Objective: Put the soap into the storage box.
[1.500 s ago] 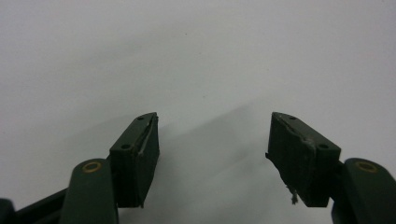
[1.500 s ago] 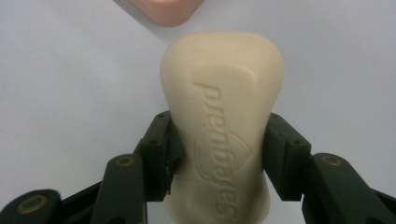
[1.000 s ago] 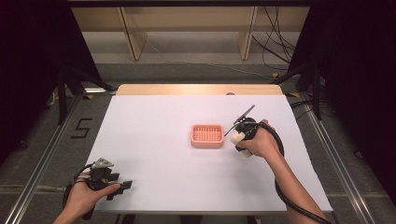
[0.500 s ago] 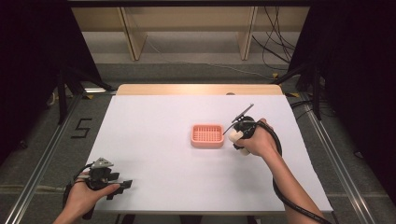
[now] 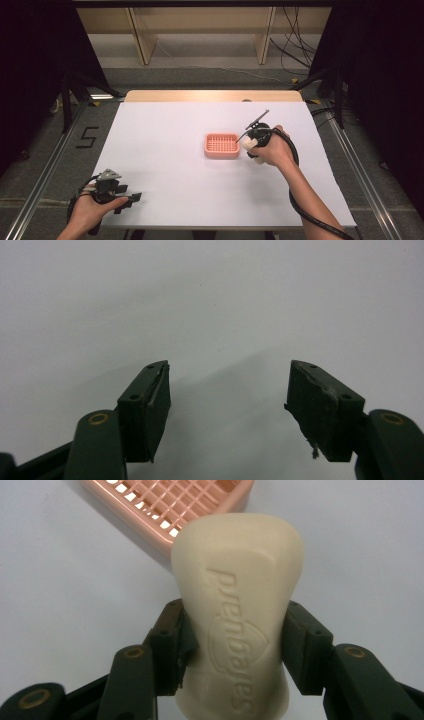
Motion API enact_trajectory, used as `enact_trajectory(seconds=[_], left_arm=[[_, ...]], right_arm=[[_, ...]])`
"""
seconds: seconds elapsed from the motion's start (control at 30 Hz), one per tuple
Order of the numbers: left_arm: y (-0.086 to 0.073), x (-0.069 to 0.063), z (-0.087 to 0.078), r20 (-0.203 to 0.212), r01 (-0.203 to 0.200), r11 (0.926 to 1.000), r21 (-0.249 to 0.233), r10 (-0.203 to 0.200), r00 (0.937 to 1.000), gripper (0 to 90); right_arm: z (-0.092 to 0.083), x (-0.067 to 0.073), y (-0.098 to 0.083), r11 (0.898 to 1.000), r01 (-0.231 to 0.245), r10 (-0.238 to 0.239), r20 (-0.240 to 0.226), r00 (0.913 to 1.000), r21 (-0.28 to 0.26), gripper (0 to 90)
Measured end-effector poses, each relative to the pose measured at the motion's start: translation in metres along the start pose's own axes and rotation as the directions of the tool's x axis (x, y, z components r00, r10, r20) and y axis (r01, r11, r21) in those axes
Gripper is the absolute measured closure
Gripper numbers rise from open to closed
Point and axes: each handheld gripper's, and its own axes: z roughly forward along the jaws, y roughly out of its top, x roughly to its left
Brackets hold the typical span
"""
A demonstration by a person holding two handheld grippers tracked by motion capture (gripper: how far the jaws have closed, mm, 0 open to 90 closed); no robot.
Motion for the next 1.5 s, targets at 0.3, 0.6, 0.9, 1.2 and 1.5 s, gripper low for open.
enact_trajectory(seconds=[0.3,0.6,0.9,1.2,1.5], left_arm=[[0.000,0.001,0.000,-0.006,-0.008,1.0000,-0.002,0.008,0.9999,33.5],[0.000,0.000,0.000,-0.004,0.006,1.0000,-0.003,-0.006,1.0000,33.5],[0.000,-0.001,0.000,-0.005,0.004,1.0000,-0.003,-0.004,1.0000,33.5],[0.000,0.000,-0.001,0.001,-0.003,1.0000,-0.004,0.003,1.0000,33.5],[0.000,0.000,-0.001,0.001,-0.005,1.0000,-0.005,0.005,1.0000,33.5]], right_arm=[[-0.001,0.002,0.004,1.000,-0.008,0.008,-0.004,1.0000,-0.004,50.4],[0.000,0.004,0.007,1.000,-0.003,0.003,0.003,1.0000,-0.015,50.4],[0.000,0.005,0.010,1.000,0.003,-0.003,0.004,1.0000,-0.019,50.4],[0.001,0.006,0.015,1.000,0.013,-0.012,0.010,0.9999,-0.028,50.4],[0.000,0.008,0.021,0.999,0.020,-0.020,0.010,0.9998,-0.036,50.4]])
